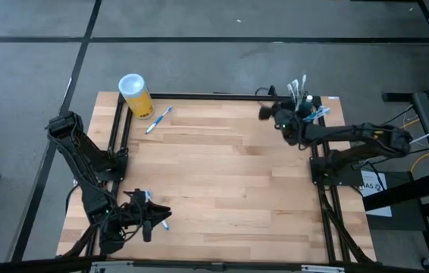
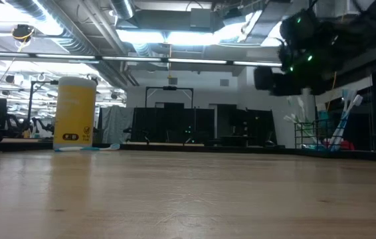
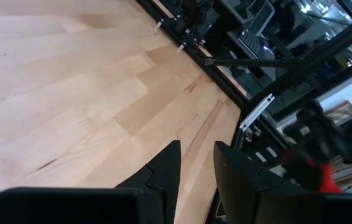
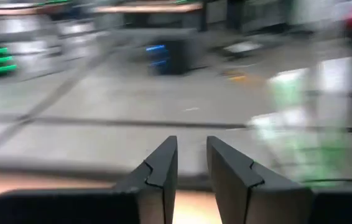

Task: Pick & Place toothbrushing station
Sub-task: Put the blue toothbrush into the mesh organizer

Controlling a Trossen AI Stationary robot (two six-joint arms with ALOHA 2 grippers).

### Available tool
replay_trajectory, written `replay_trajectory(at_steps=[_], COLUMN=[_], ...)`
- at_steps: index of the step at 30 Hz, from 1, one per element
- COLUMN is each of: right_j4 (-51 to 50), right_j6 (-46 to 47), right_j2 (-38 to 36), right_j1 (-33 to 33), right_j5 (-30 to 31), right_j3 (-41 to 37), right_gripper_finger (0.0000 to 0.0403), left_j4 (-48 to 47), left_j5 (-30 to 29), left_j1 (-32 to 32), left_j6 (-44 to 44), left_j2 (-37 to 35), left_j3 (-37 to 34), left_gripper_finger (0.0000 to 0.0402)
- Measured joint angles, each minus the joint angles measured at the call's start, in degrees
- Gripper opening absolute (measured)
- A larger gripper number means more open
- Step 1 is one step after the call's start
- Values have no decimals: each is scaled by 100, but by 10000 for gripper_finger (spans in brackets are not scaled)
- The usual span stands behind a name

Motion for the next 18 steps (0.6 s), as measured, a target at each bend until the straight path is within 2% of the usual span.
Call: replay_trajectory(at_steps=[4, 7, 9, 12, 15, 16, 18], right_j4=[-30, 7, -23, 117, 266, 327, 473], right_j6=[172, 661, 1162, 1938, 2703, 2930, 3297], right_j2=[-88, -42, -13, 13, 22, 22, 22], right_j1=[899, 1684, 2249, 3192, 4048, 4300, 4725], right_j5=[-1660, -2986, -3478, -3659, -3478, -3356, -3078], right_j3=[2, 4, 0, 2, 2, 2, 0], right_gripper_finger=[89, 89, 89, 89, 89, 89, 89], left_j4=[-375, -1053, -1451, -1751, -1834, -1964, -2247], left_j5=[33, 452, 907, 1983, 3278, 3648, 4204], left_j1=[-55, -73, -73, -73, -73, -63, -30], left_j6=[-184, -833, -1169, -1339, -1460, -1831, -3149], left_j2=[0, 0, 0, 0, 34, 56, 117], left_j3=[0, 0, -2, -4, -4, -4, -7], left_gripper_finger=[91, 91, 91, 91, 91, 91, 91])
